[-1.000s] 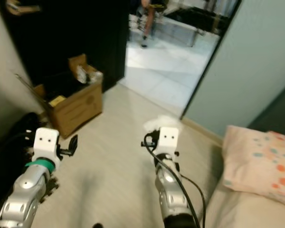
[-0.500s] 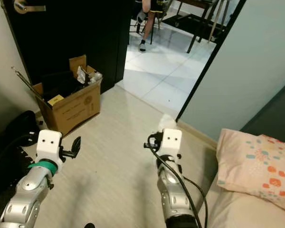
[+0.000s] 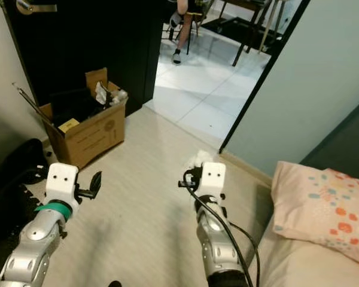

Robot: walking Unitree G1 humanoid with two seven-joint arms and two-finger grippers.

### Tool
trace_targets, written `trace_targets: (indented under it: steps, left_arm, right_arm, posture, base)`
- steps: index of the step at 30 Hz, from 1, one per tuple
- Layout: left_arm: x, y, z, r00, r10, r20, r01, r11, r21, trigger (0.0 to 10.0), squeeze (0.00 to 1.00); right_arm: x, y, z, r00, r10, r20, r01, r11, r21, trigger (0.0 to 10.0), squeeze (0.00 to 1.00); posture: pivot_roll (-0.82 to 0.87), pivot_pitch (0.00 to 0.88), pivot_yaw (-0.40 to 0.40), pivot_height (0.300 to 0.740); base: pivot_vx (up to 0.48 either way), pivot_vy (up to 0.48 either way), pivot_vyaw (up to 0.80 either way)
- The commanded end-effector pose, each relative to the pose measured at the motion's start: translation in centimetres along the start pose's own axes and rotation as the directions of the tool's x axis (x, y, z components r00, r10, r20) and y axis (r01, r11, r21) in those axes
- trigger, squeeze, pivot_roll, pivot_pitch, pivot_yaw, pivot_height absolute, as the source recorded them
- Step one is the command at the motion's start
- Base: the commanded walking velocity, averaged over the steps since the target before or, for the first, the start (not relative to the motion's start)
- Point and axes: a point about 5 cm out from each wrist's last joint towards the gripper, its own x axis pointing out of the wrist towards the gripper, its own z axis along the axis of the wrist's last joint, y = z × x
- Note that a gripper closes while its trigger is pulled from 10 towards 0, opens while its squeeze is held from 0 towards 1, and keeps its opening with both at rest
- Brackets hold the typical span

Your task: Clean up the room

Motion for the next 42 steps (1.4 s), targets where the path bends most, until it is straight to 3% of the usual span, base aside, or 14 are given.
trace_targets:
  steps: [1,18,25,42]
  left_arm:
    - [0.30,-0.78,-0.13,0.999,-0.041,-0.017,0.041,0.999,-0.004,10.0,0.00]
    - [0.43,-0.82,0.45,0.999,-0.050,0.003,0.050,0.998,-0.050,10.0,0.00]
    - [0.17,-0.21,0.37,1.000,-0.030,0.005,0.030,0.998,-0.060,10.0,0.00]
    - [-0.14,-0.34,0.35,1.000,-0.021,0.006,0.021,0.997,-0.077,10.0,0.00]
  right_arm:
    - [-0.36,-1.21,-0.27,0.999,-0.053,0.001,0.053,0.999,0.012,10.0,0.00]
    - [-0.80,-1.89,-0.28,0.997,-0.081,0.001,0.080,0.997,0.018,10.0,0.00]
    - [-0.82,-1.53,-0.42,0.998,-0.069,-0.009,0.070,0.997,0.018,10.0,0.00]
    - [-0.74,-1.60,-0.21,0.998,-0.055,-0.013,0.056,0.998,0.006,10.0,0.00]
  posture:
    - [0.12,0.000,-0.019,0.740]
    - [0.11,0.010,-0.019,0.740]
    - [0.11,0.018,-0.034,0.740]
    - [0.11,0.022,-0.060,0.740]
  base:
    - [0.000,0.000,0.00]
    - [0.000,0.000,0.00]
    - [0.295,0.000,0.00]
    - [0.329,0.000,0.00]
